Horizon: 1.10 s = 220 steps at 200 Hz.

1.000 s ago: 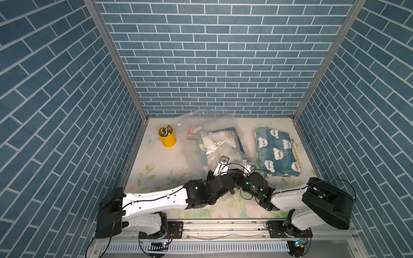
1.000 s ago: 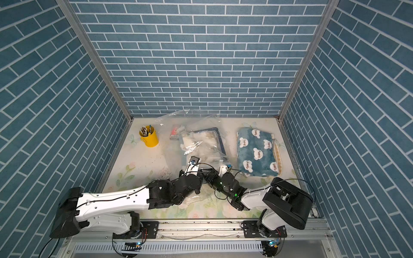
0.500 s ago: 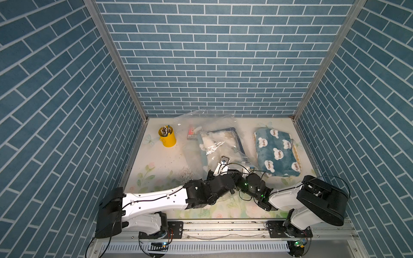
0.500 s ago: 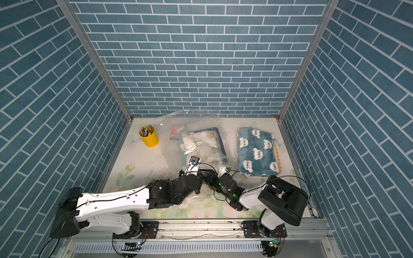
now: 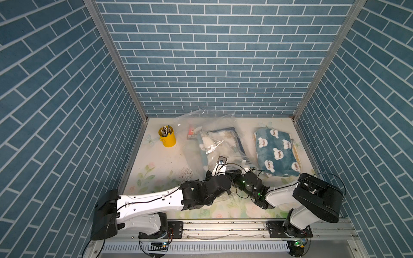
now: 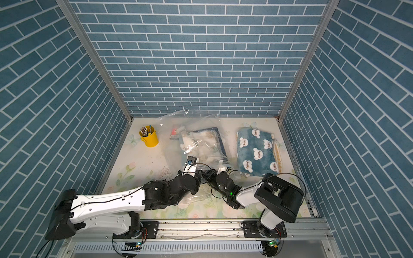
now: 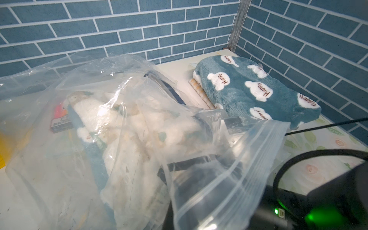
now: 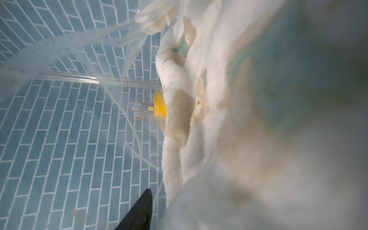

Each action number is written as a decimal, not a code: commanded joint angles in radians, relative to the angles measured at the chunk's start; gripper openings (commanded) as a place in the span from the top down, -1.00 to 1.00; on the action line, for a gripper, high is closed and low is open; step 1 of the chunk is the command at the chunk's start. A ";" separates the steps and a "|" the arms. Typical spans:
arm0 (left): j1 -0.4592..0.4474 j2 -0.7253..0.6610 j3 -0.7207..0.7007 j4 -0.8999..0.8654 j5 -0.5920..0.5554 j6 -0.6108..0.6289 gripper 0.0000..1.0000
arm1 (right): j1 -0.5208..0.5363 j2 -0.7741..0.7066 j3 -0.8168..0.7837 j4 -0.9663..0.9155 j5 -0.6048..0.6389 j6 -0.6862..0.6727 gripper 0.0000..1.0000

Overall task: Take the blanket out of the vacuum bag
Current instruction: Take out the blanket from the vacuum bag.

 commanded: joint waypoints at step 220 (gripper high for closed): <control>-0.003 0.037 0.090 -0.026 -0.097 0.028 1.00 | -0.014 -0.143 0.064 0.013 -0.148 -0.162 1.00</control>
